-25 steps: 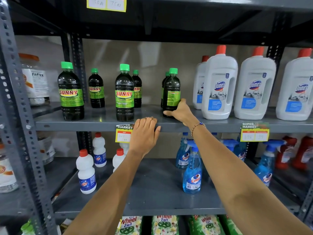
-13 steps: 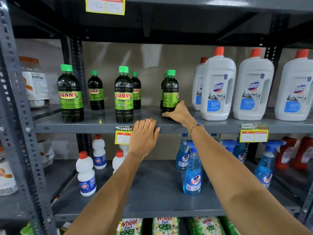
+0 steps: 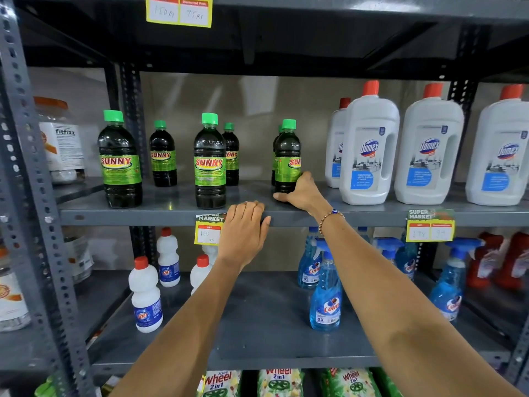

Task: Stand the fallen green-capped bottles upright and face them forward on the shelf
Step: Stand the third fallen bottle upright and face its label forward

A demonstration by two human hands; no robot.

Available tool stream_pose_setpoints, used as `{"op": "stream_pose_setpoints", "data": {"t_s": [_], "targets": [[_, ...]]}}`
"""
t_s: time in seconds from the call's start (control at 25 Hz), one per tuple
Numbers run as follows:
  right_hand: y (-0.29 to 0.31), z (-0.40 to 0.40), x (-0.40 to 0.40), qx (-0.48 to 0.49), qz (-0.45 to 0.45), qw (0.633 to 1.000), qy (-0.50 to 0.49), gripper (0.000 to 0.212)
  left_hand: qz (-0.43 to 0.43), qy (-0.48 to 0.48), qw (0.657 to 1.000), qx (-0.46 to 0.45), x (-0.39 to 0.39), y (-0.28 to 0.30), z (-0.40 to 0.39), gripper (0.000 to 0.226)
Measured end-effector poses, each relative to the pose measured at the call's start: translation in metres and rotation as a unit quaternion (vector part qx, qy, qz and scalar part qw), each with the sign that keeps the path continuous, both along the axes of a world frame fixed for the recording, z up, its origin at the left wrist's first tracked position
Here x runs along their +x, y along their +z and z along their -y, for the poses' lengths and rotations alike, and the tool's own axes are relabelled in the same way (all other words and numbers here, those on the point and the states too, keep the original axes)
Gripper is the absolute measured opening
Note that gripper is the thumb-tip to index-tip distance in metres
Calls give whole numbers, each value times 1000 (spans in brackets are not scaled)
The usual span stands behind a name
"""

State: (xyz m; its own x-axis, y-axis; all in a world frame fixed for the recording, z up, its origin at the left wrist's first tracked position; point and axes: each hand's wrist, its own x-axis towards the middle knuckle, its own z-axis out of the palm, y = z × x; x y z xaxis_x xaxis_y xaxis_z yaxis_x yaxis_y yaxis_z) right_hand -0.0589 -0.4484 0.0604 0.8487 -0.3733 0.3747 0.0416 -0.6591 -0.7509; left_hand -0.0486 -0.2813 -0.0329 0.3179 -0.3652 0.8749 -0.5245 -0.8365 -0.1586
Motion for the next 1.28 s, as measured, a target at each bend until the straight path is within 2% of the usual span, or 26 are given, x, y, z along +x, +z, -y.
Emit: {"op": "stream_pose_setpoints", "data": {"t_s": [0.2,0.36,0.6,0.96,1.12,1.2,1.28], "targets": [[0,3,3,28,-15,999,19,67,15,-6,1000,-2,2,-1,1,37],[-2,4,4,13,1,1000,7,84,21,-7,1000,-5,3,-1,1,36],[-3,5,5,42,-19,998,30,73,30,-9,999,-7,4,-2,1,37],[-5,1,6,32,-18,999,9,88,27,-20,999,-10,1,-3,-1,36],[-1,14,8,67,-44,996,42,97,23,-31,998,-44,1,23,9,39],[3,20,3,124,-59,988,75,86,-40,-35,996,-76,0,49,12,34],[1,23,2,172,-39,980,97,65,-180,-42,974,-133,1,73,17,31]]}}
